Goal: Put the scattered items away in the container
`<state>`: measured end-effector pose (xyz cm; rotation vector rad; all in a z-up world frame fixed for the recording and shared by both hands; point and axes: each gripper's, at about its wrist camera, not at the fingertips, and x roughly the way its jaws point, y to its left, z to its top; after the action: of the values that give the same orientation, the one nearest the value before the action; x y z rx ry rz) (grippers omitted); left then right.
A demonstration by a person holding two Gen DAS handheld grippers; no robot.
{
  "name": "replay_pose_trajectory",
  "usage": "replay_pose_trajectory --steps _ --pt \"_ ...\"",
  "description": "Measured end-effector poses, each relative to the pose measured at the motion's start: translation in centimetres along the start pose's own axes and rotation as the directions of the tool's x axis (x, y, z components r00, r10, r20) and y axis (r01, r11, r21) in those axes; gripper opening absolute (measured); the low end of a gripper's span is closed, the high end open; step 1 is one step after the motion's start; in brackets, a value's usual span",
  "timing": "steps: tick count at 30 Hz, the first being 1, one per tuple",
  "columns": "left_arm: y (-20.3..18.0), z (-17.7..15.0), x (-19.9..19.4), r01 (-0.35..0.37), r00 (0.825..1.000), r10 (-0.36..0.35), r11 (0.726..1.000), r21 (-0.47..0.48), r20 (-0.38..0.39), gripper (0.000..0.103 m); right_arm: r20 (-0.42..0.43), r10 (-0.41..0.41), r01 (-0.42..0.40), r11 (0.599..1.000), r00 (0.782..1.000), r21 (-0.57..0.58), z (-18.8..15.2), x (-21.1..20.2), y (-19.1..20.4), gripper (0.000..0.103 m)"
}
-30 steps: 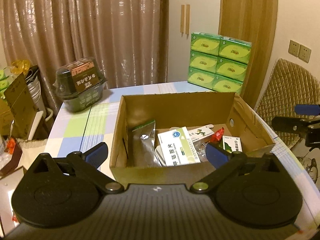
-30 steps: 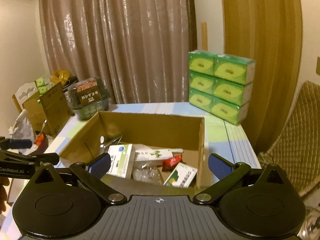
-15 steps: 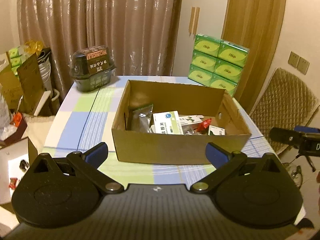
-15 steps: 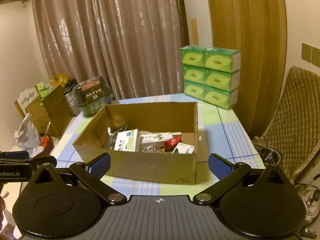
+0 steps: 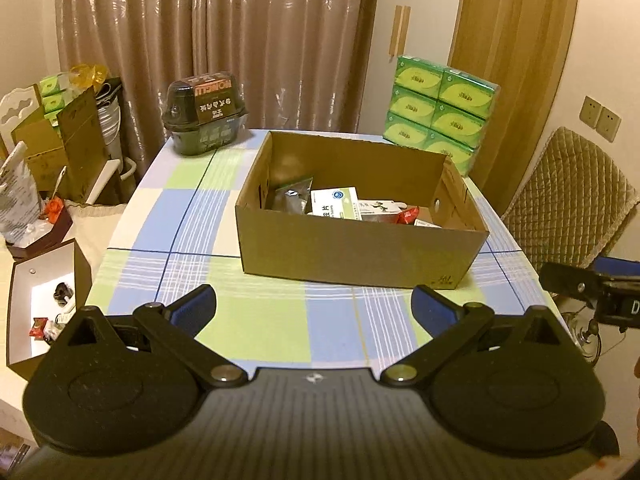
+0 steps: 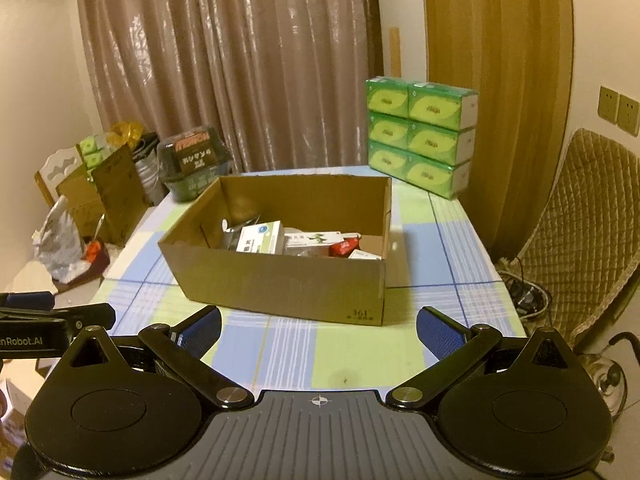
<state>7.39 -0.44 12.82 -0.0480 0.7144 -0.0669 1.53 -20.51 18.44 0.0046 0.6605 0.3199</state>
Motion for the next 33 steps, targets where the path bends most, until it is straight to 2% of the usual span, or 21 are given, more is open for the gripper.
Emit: replay_pose_trajectory --steps 11,25,33 --pt "-0.6 -2.1 -2.9 -0.003 1.000 0.004 1.000 -0.017 0.022 0.102 0.011 -0.014 0.014 0.999 1.000 -0.029 -1.5 -2.3 0.9 0.101" --pt "0.3 -2.6 -4.3 -0.005 0.999 0.007 0.998 -0.067 0.037 0.102 0.030 -0.015 0.016 0.999 0.999 -0.037 -2.1 -3.6 1.4 0.101" --pt "0.0 -2.4 -4.5 -0.013 0.999 0.016 0.998 -0.056 0.046 0.102 0.032 -0.019 0.020 0.999 0.999 -0.037 -2.1 -3.7 1.6 0.101"
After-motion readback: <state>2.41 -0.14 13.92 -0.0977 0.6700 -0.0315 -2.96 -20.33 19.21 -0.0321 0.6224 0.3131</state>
